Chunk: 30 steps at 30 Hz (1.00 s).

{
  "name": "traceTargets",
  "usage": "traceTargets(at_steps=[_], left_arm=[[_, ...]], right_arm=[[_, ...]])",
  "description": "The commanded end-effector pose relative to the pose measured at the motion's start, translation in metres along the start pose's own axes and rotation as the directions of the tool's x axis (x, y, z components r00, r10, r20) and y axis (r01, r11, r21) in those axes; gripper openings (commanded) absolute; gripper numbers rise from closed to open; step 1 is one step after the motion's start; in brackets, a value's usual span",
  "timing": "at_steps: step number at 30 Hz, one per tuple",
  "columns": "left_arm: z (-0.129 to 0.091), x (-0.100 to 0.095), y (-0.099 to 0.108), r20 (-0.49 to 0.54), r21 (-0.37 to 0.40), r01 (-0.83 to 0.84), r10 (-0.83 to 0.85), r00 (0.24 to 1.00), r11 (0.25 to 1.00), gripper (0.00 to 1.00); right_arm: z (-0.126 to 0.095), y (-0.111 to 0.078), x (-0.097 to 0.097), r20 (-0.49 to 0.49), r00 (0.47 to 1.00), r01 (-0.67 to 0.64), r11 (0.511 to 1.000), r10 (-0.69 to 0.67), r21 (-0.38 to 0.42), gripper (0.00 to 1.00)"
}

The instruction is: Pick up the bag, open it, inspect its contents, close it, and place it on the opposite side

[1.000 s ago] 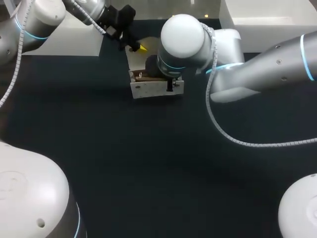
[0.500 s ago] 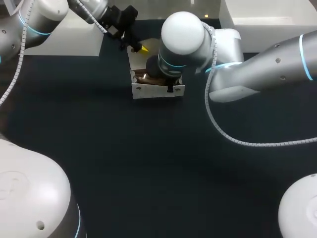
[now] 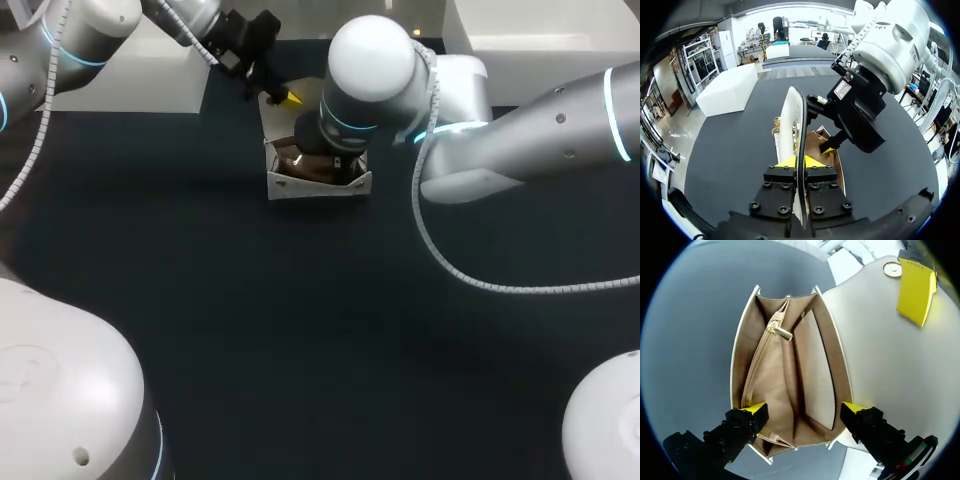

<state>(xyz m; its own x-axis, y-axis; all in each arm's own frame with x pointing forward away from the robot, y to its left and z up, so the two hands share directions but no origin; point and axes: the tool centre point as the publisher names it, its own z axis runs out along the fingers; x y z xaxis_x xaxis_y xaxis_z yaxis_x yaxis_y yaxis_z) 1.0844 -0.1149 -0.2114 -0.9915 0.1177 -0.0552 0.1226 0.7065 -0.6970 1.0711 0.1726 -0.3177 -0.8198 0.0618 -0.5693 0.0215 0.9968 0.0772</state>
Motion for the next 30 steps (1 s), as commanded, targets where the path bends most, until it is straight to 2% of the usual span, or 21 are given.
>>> traceTargets(at_steps=[1, 17, 19, 20, 21, 24, 30], left_arm=[[0.0, -0.001, 0.001, -0.005, 0.004, -0.002, 0.002, 1.0, 1.0, 0.0], [0.0, 0.0, 0.002, -0.004, 0.005, -0.003, 0.003, 1.0, 1.0, 0.0], [0.0, 0.0, 0.002, -0.004, 0.005, -0.003, 0.003, 1.0, 1.0, 0.0], [0.001, 0.0, 0.002, -0.004, 0.005, -0.003, 0.003, 1.0, 1.0, 0.0], [0.001, 0.001, 0.001, -0.004, 0.004, -0.003, 0.003, 1.0, 1.0, 0.0], [0.0, 0.002, 0.0, -0.001, 0.001, -0.006, 0.006, 1.0, 1.0, 0.0], [-0.002, 0.005, -0.004, 0.012, -0.011, -0.016, 0.016, 1.0, 1.0, 0.0]], right_arm=[[0.01, 0.0, 0.001, -0.002, 1.0, 0.0, 1.0, 0.0, -0.001, 1.0], [0.009, -0.001, 0.001, -0.003, 1.0, -0.003, 1.0, 0.003, -0.006, 1.0], [0.008, 0.0, 0.0, -0.001, 1.0, -0.002, 1.0, 0.002, -0.007, 0.84], [0.008, 0.0, 0.0, 0.0, 1.0, -0.002, 1.0, 0.002, -0.007, 0.64], [0.008, 0.0, 0.0, 0.001, 1.0, -0.002, 1.0, 0.002, -0.008, 0.48], [0.003, 0.0, -0.002, 0.014, 1.0, -0.005, 1.0, 0.006, -0.01, 0.38], [-0.022, -0.001, -0.013, 0.093, 0.996, -0.017, 1.0, 0.017, -0.009, 0.35]])
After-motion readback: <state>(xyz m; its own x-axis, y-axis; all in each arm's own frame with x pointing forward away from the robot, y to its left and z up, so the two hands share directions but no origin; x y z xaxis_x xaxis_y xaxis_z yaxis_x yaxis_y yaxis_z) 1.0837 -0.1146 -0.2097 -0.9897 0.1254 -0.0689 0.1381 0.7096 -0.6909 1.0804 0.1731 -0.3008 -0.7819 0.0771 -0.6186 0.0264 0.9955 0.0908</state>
